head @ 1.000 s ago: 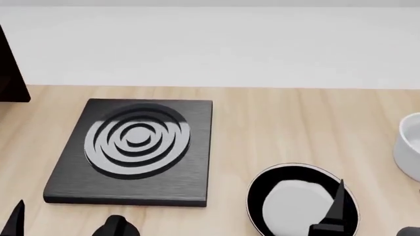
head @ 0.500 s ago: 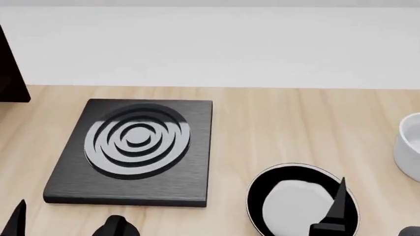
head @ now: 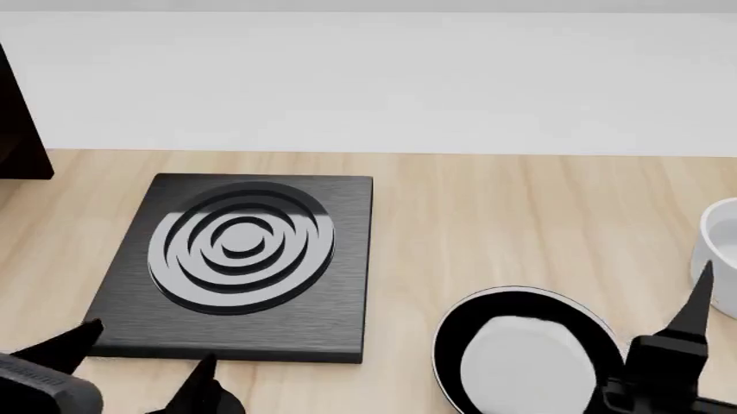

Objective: Put the frying pan on the cabinet shelf.

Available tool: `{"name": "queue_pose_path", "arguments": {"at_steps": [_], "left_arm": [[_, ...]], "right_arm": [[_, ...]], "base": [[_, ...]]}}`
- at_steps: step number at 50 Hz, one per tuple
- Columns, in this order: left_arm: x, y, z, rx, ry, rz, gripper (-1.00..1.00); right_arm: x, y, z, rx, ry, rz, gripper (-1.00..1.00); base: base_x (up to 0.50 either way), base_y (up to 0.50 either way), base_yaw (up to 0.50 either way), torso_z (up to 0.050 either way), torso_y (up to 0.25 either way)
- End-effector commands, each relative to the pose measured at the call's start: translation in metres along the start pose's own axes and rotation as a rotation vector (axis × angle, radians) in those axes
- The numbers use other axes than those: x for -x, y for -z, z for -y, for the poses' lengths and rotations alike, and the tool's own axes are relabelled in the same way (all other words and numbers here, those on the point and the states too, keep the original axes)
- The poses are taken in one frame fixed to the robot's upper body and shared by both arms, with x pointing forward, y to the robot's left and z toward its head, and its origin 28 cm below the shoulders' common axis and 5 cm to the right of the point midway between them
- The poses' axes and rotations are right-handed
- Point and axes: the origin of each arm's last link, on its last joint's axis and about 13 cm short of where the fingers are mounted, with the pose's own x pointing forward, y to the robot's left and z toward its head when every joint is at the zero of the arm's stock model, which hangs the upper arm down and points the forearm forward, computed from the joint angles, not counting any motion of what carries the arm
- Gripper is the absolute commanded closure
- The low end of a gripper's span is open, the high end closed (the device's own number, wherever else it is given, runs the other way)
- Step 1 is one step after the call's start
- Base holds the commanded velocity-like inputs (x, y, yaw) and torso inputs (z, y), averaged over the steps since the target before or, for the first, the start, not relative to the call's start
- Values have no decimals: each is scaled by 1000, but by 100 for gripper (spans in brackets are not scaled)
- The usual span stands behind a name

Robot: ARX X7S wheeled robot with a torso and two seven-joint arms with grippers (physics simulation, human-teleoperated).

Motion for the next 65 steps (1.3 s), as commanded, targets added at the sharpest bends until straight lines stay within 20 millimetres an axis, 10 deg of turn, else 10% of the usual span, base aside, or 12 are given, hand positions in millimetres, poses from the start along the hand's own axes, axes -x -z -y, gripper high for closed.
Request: {"name": "queue_pose_path", "arguments": {"at_steps": [1, 42, 65], "left_arm": [[-21, -19, 33, 10, 140, 5, -100], [-88, 28, 137, -48, 341, -273, -100], [-110, 72, 156, 51, 293, -445, -100]], "right_arm": [[12, -19, 11, 39, 76, 8, -100], [21, -37, 28, 39, 237, 42, -100], [14, -25, 20, 34, 188, 23, -100]], "base": [[0, 0, 0, 0, 0], [0, 0, 0, 0, 0], [0, 0, 0, 0, 0]]}}
